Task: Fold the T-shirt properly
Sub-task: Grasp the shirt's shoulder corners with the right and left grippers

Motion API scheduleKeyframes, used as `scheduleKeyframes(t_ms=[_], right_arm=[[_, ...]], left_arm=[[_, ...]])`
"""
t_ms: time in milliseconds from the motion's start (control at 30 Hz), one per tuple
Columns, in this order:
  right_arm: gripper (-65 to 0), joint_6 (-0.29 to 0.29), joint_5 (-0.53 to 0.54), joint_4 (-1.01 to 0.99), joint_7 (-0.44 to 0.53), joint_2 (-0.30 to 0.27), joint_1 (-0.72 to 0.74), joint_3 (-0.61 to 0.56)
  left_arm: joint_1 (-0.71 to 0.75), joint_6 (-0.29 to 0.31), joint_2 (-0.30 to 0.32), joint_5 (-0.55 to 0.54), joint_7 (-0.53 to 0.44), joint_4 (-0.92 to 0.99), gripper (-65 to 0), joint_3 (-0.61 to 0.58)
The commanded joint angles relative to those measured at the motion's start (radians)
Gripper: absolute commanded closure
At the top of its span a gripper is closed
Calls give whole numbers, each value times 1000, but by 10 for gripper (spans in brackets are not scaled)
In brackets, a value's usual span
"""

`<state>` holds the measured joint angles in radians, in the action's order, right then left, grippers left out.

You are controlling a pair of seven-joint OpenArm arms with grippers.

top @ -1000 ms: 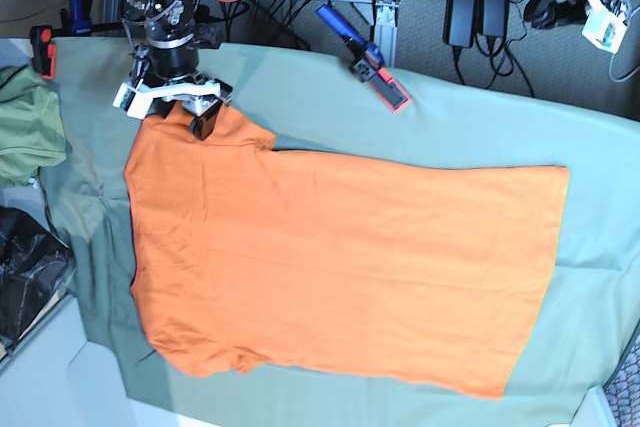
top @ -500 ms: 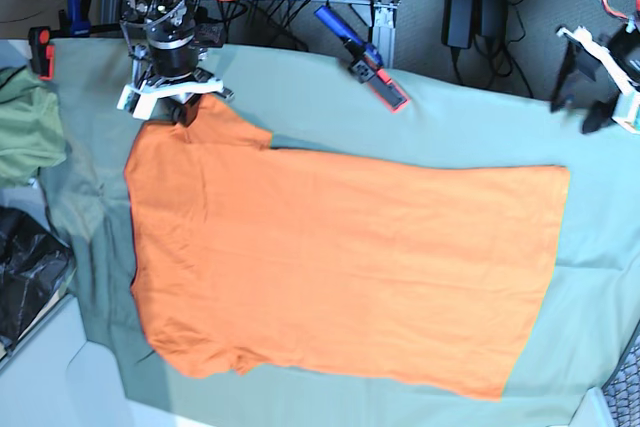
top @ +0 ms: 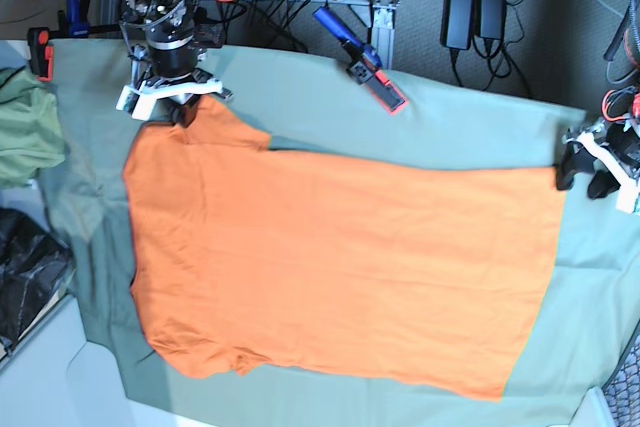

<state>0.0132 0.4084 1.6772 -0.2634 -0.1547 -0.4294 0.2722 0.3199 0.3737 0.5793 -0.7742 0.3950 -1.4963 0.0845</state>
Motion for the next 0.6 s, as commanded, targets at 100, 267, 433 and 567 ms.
scheduleKeyframes(t_ms=[100,267,433,567], right_arm=[[0,14,-35,15,19,8,0,2],[0,14,-35,15,19,25,0,2],[0,14,-47,15,19,25,0,2],[0,14,-74,15,19,25,0,2]], left_arm=[[-54,5,1,-46,22,30,-457,-38],[-50,8,-33,-54,63,30,-456,-92],[-50,13,-48,-45,66,30,-455,-168],[-48,12,-50,-34,65,30,-368,-172]])
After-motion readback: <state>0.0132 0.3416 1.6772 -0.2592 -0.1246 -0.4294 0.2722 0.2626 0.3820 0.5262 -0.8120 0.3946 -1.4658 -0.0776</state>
